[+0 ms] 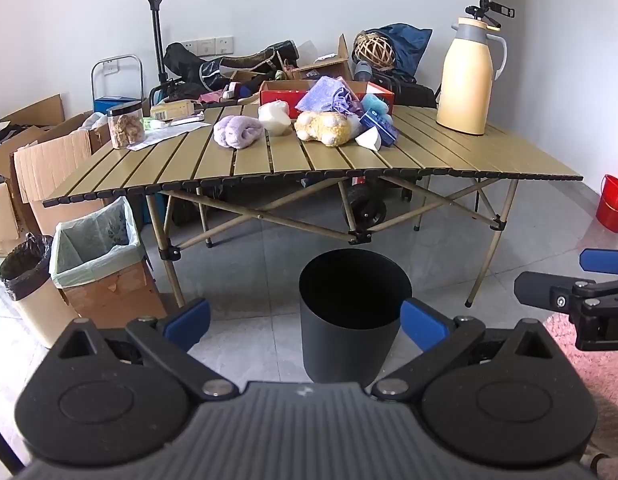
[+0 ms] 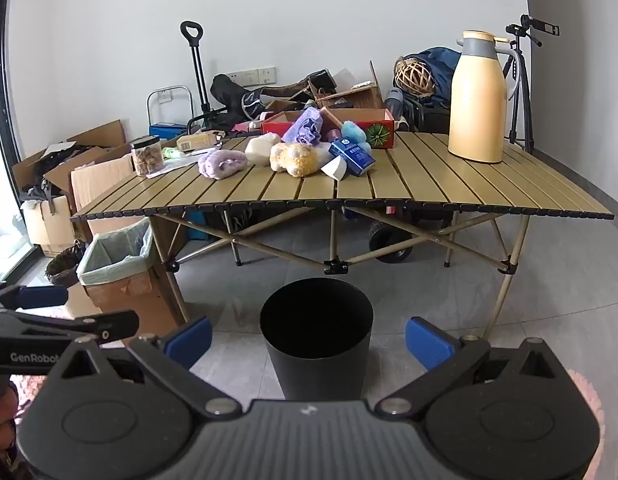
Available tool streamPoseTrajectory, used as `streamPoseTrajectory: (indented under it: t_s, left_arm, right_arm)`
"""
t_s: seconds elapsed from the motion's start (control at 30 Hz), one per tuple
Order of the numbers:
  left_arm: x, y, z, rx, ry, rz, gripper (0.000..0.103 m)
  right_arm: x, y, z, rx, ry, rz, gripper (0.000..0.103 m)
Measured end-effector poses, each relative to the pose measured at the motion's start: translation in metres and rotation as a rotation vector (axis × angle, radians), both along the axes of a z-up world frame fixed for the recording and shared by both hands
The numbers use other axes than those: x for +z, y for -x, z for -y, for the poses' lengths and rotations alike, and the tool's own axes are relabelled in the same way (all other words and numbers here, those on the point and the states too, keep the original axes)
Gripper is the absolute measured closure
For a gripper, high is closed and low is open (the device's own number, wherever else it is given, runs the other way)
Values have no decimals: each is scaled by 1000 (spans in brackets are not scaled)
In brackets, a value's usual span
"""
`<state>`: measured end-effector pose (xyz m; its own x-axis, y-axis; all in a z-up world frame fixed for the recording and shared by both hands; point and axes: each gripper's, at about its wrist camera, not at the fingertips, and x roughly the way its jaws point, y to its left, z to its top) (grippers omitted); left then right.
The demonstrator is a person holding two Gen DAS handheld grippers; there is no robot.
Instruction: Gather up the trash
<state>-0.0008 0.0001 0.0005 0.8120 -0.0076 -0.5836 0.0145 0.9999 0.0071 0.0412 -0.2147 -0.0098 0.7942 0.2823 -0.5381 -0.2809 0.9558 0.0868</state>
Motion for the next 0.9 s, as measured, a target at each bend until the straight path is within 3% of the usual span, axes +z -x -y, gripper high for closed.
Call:
streamPoseTrajectory:
  t_s: [0.37, 0.9]
  left_arm:
    - [-1, -5, -1, 2, 1, -32, 0]
    - [2, -1, 0, 4, -3, -7, 0]
  right_arm:
    - [3, 1, 3, 2, -9, -2, 0]
    - [0, -1, 0, 1, -4, 7, 0]
